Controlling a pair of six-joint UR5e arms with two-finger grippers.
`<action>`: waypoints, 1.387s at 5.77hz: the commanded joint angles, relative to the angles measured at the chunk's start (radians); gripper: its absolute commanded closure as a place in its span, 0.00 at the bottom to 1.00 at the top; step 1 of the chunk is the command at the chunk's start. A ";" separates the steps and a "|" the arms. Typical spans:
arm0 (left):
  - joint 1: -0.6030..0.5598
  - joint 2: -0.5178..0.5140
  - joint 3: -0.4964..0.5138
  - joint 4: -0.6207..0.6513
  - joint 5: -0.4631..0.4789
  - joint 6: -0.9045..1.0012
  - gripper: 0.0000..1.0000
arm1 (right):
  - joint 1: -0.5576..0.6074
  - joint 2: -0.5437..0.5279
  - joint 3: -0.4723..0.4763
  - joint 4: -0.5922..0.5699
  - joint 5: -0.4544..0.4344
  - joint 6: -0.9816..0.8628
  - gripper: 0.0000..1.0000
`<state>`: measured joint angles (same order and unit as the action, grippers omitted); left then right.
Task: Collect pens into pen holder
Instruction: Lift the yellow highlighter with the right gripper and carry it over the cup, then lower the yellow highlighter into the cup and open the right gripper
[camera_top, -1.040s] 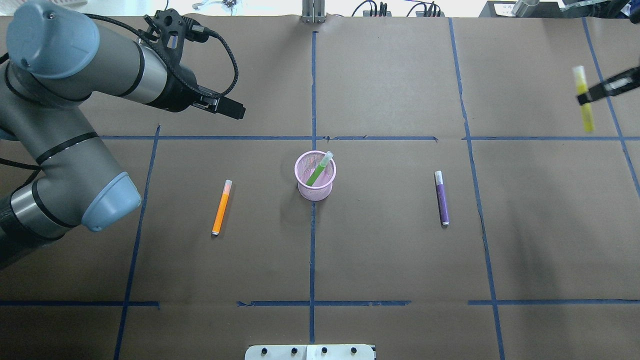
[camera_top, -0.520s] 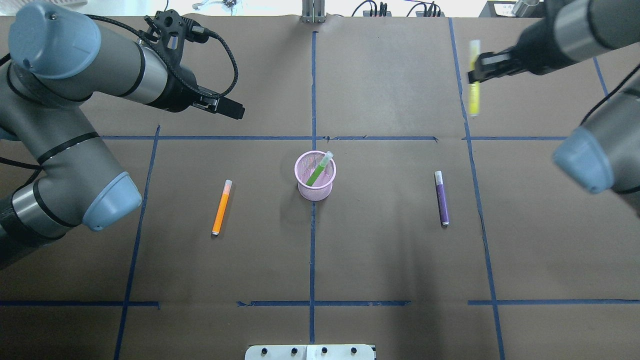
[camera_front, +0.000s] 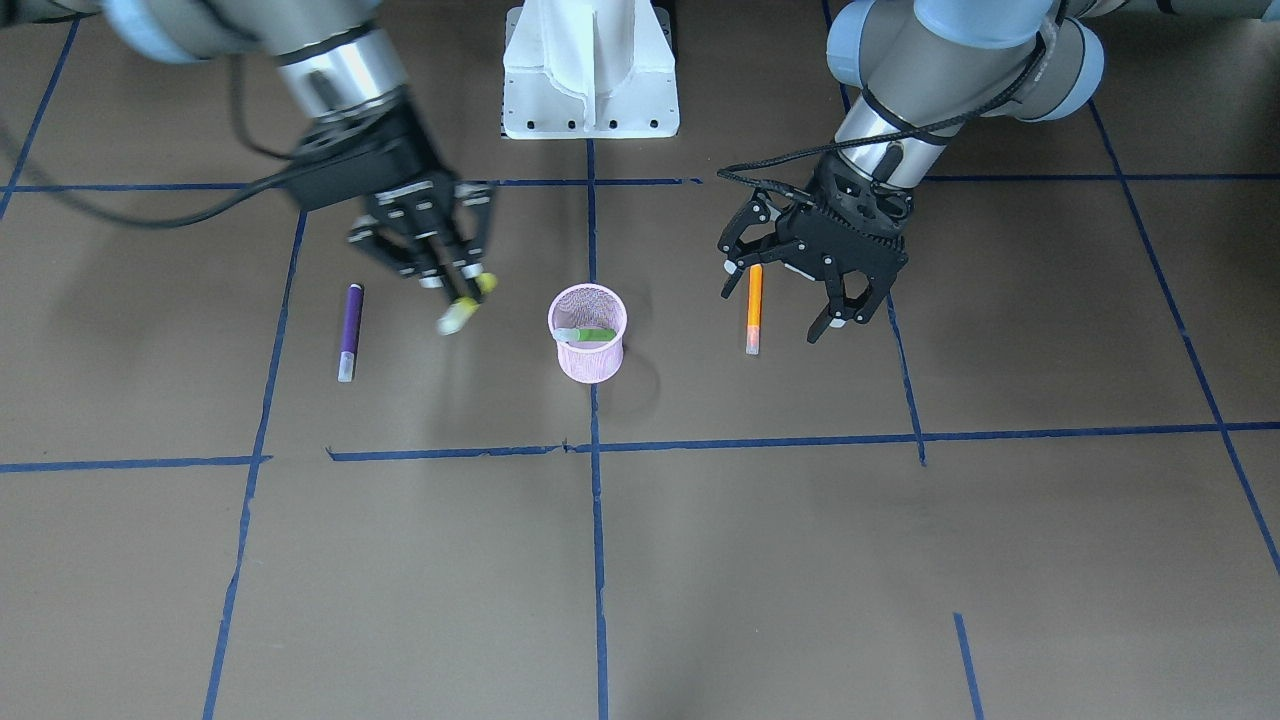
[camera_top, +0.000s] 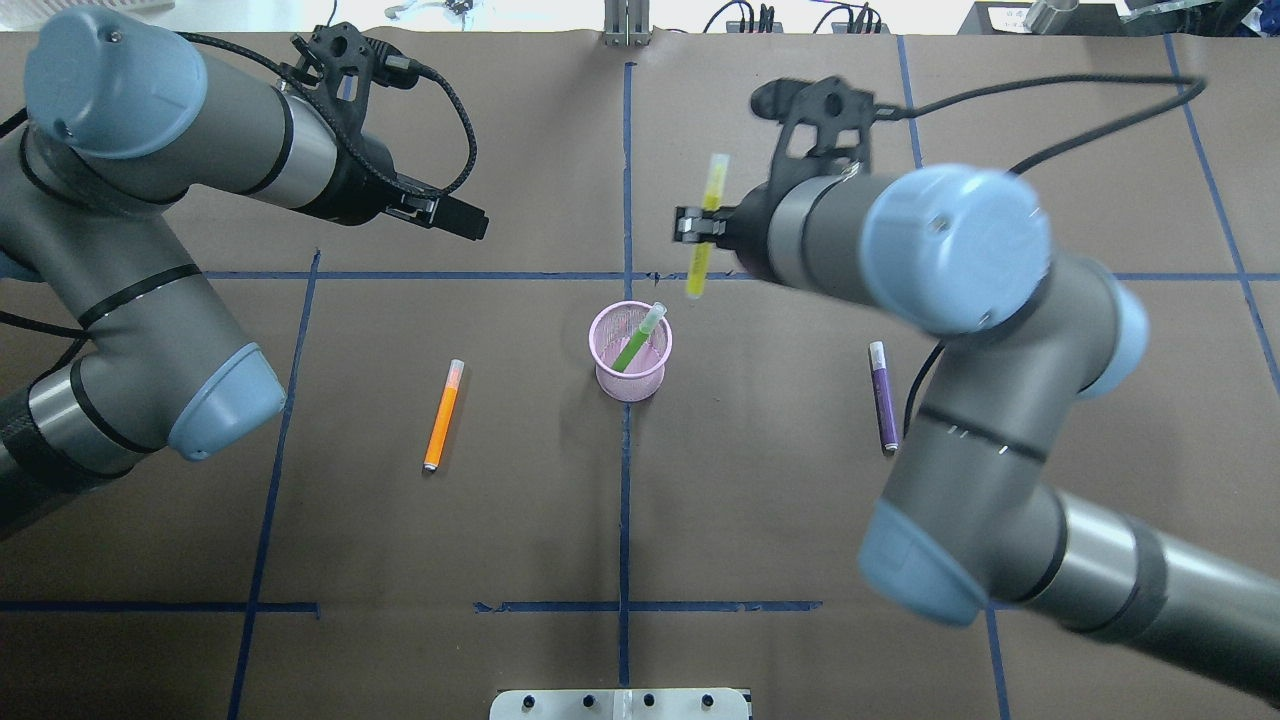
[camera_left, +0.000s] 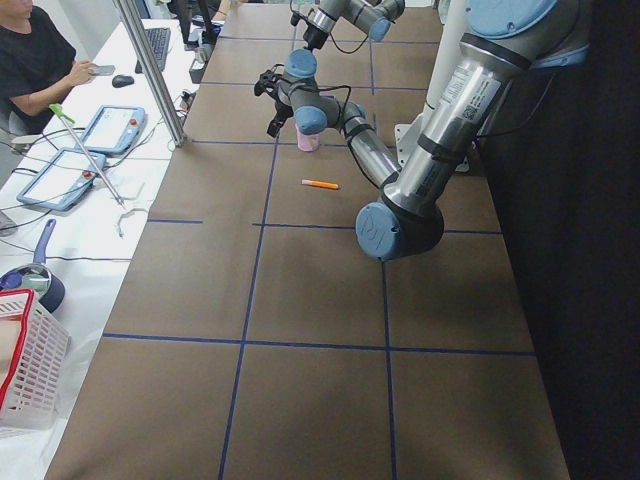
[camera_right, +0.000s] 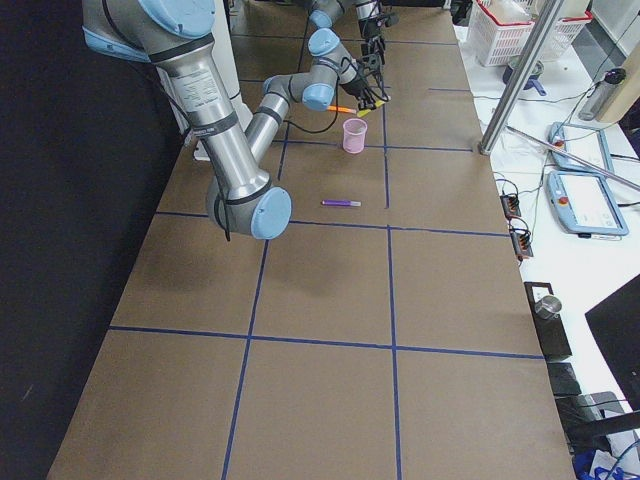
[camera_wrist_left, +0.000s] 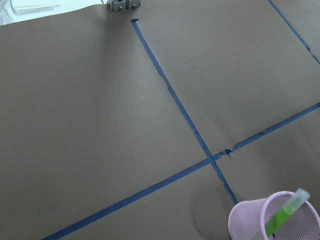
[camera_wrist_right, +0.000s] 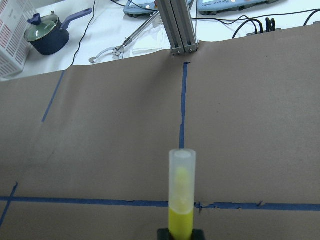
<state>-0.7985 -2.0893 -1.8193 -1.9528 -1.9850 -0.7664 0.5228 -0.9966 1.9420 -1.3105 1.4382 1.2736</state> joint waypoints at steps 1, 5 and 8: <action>0.001 0.000 0.000 0.000 0.000 -0.002 0.00 | -0.134 0.061 -0.075 -0.003 -0.279 0.082 1.00; 0.001 -0.002 -0.002 0.000 0.000 -0.004 0.00 | -0.196 0.069 -0.248 0.189 -0.400 0.095 0.58; 0.005 0.002 0.006 0.000 0.000 -0.008 0.00 | -0.195 0.055 -0.226 0.186 -0.383 0.024 0.57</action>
<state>-0.7957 -2.0898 -1.8183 -1.9535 -1.9850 -0.7732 0.3272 -0.9401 1.7040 -1.1242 1.0476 1.3050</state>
